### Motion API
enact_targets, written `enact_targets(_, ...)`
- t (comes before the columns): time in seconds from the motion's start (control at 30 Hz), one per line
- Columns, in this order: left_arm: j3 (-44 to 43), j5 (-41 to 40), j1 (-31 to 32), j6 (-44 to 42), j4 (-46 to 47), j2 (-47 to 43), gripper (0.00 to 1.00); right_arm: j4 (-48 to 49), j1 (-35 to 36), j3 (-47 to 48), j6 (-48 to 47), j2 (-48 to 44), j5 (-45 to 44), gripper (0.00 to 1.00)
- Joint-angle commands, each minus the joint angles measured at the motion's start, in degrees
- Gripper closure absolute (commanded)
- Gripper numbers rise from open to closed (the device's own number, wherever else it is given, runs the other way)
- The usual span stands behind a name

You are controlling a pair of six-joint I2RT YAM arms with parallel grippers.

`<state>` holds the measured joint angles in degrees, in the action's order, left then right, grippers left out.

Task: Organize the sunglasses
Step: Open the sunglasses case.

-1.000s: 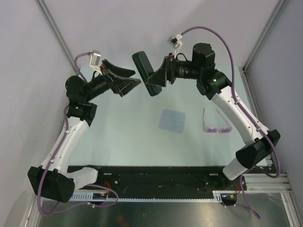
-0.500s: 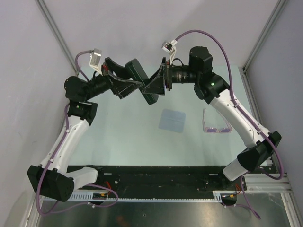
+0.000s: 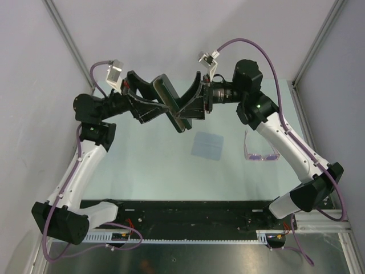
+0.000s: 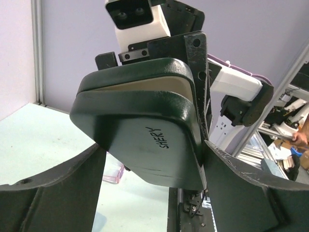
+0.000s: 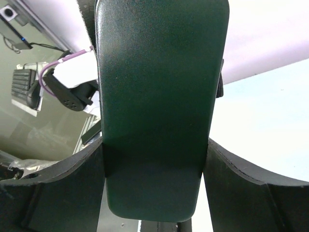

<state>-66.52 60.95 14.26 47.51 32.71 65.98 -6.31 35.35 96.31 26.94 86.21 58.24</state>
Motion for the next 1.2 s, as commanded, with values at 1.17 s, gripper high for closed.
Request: enact_targets(1.17, -4.49, 17.63, 0.42, -8.49, 3.68, 1.17, 0.49, 16.33, -0.81, -1.83, 9.18, -6.58, 14.36, 0.84)
